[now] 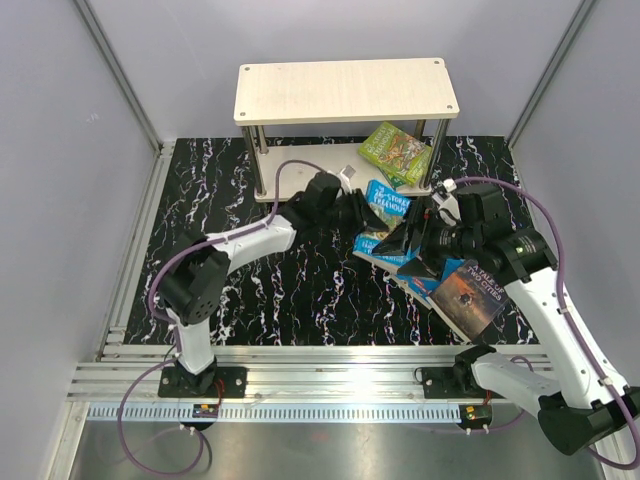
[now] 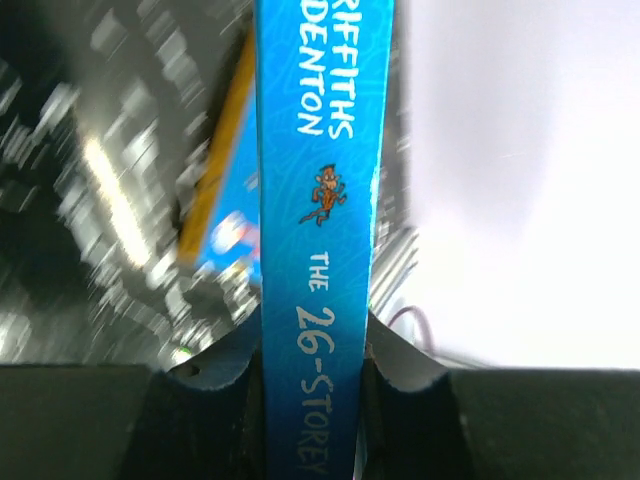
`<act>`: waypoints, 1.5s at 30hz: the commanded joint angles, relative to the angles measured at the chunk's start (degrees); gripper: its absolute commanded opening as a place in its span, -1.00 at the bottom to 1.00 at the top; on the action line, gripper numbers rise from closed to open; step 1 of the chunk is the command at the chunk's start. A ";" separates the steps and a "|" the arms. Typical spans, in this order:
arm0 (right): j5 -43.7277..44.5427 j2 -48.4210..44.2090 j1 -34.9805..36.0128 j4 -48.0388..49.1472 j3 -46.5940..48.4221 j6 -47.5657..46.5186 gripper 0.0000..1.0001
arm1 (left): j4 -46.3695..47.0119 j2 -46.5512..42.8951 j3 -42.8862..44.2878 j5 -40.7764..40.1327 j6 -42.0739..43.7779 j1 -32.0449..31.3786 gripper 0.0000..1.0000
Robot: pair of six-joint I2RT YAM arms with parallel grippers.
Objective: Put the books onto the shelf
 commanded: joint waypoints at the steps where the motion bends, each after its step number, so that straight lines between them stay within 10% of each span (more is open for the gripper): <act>1: 4.46 -0.91 0.33 -5.84 3.87 -3.30 1.00 | 3.78 1.53 7.85 3.98 1.90 2.84 -1.00; 9: 10.71 -0.21 0.06 -14.28 10.90 -7.96 1.00 | 8.01 5.83 14.71 2.67 -0.66 8.72 -1.00; 22: 14.84 1.11 -0.11 -19.30 12.67 -11.38 0.99 | 51.16 18.57 12.50 -11.39 -21.75 10.75 -1.00; 38: 19.06 0.14 -0.29 -24.13 12.84 -14.63 0.99 | 41.51 36.95 43.71 -26.42 -23.69 9.26 -0.99; 45: 19.68 1.11 -0.38 -24.83 13.28 -16.48 1.00 | 20.94 50.39 69.27 -24.85 -20.09 7.41 -0.57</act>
